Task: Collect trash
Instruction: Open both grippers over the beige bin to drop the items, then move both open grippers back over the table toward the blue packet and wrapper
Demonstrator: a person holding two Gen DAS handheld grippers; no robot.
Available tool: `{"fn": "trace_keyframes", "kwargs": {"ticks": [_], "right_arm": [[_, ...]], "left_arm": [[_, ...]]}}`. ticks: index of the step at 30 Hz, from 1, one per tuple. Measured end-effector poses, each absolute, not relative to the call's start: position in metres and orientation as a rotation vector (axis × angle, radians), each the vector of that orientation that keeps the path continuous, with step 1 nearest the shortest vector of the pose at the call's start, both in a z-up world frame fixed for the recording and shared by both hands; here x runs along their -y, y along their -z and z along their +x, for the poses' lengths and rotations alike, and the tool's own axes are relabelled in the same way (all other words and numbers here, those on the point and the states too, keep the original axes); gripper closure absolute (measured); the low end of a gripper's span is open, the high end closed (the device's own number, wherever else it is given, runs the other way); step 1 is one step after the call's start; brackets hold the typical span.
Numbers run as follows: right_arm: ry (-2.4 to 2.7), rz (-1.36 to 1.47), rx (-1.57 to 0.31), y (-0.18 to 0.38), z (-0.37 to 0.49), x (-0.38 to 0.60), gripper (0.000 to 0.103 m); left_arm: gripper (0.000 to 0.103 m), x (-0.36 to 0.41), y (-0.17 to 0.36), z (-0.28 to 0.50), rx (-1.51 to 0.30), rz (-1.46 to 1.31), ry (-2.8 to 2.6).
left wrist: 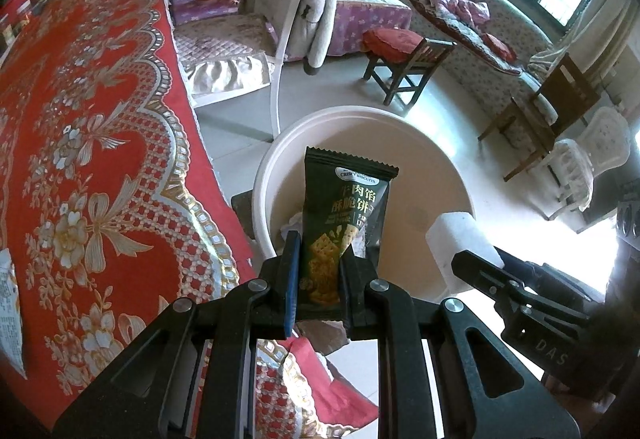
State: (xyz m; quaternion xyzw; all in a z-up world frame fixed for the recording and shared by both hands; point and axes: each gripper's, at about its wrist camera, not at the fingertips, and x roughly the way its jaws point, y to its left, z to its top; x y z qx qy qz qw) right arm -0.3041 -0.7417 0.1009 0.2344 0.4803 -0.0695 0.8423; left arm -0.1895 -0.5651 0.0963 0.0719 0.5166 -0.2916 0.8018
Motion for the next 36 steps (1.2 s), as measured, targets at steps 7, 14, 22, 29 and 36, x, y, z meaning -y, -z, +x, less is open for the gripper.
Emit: {"fn": "trace_keyframes", "kwargs": {"ticks": [7,14,22,29,36], "right_arm": [[0.151,0.497,-1.02,-0.098,-0.299,0.741,0.065],[0.195,0.498,-1.023,-0.096,-0.298,0.747,0.056],[0.218,0.513,-1.009,-0.096,-0.307,0.753,0.044],[0.211,0.523,-1.016,-0.096,-0.315,0.749,0.043],[0.208,0.5,-1.021,-0.098,-0.313,0.736,0.043]], "left_arm": [[0.088,0.568,-0.092,-0.187,-1.107,0.142,0.64],[0.087,0.569,-0.084,-0.181,-1.139,0.085,0.669],[0.056,0.569,-0.083,-0.183,-1.142,0.042,0.691],[0.056,0.558,-0.093,-0.183,-1.123,0.045,0.653],[0.056,0.538,-0.105,-0.182,-1.071,0.078,0.594]]}}
